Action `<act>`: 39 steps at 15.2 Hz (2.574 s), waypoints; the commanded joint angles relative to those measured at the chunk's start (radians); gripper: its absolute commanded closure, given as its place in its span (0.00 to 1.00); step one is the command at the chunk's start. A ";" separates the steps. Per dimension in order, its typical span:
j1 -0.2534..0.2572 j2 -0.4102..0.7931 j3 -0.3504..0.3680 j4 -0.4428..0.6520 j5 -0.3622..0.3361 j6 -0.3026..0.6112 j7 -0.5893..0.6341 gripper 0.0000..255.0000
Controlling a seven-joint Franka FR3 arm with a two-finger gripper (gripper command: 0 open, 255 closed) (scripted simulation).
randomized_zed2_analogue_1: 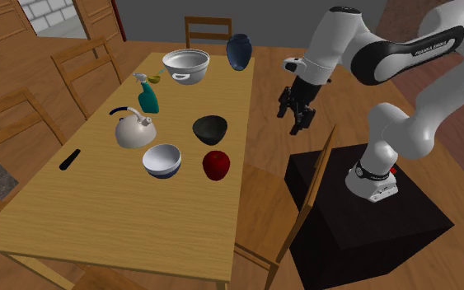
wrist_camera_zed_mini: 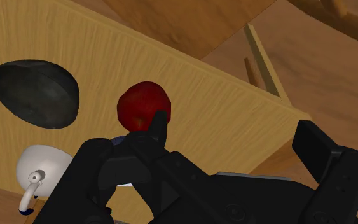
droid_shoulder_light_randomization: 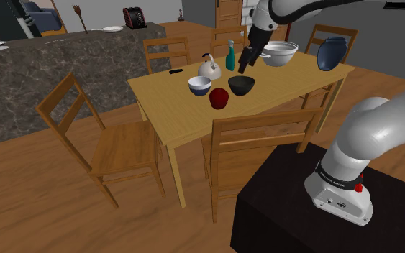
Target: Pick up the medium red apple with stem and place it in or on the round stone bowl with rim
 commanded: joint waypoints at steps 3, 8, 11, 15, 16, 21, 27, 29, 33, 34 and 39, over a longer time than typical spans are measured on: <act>-0.008 0.125 -0.031 -0.002 -0.004 0.152 -0.040 0.00; -0.011 0.292 -0.069 0.024 0.008 0.323 -0.091 0.00; -0.008 0.401 -0.092 0.058 0.029 0.414 -0.129 0.00; -0.003 0.552 -0.121 0.126 0.080 0.517 -0.194 0.00; -0.002 0.590 -0.126 0.147 0.097 0.540 -0.213 0.00; -0.014 0.758 -0.131 0.249 0.187 0.622 -0.301 0.00; -0.021 0.839 -0.115 0.276 0.229 0.674 -0.332 0.00; -0.022 0.847 -0.113 0.279 0.233 0.679 -0.335 0.00; -0.022 0.847 -0.113 0.279 0.233 0.679 -0.335 0.00; -0.022 0.847 -0.113 0.279 0.233 0.679 -0.335 0.00; -0.022 0.847 -0.113 0.279 0.233 0.679 -0.335 1.00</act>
